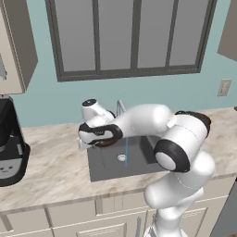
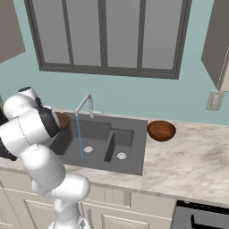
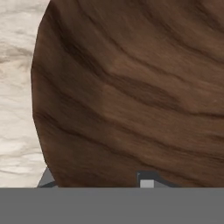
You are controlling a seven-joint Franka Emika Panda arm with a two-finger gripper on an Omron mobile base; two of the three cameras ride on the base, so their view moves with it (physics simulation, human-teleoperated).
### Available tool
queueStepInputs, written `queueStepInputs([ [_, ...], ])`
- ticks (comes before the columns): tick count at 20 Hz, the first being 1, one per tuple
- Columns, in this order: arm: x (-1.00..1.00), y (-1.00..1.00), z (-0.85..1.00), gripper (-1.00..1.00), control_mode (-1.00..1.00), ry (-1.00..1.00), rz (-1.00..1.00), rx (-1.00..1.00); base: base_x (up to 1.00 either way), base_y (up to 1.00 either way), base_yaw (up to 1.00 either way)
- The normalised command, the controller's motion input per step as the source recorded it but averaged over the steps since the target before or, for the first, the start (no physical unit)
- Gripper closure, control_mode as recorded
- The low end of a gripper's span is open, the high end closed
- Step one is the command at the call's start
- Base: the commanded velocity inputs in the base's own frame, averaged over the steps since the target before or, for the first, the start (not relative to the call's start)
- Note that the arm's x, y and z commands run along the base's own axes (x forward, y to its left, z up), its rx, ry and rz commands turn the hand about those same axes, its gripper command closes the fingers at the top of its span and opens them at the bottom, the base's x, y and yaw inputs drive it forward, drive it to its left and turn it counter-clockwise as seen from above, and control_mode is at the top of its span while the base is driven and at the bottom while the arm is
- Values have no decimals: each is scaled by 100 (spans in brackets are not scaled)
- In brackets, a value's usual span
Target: Rinse each bowl for a few seconds and place them down in the sink or on the counter.
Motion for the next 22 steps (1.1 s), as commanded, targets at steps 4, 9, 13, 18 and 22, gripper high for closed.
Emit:
queueStepInputs([
  [4,0,46,0,100,-100,0,10,-6,0,0,0],
  [9,0,40,0,100,-100,0,14,-5,0,0,0],
  [13,0,33,0,100,-100,-1,15,-3,0,0,0],
  [18,0,27,0,100,-100,0,15,-1,0,0,0],
  [22,3,23,0,100,-100,0,16,0,0,0,0],
])
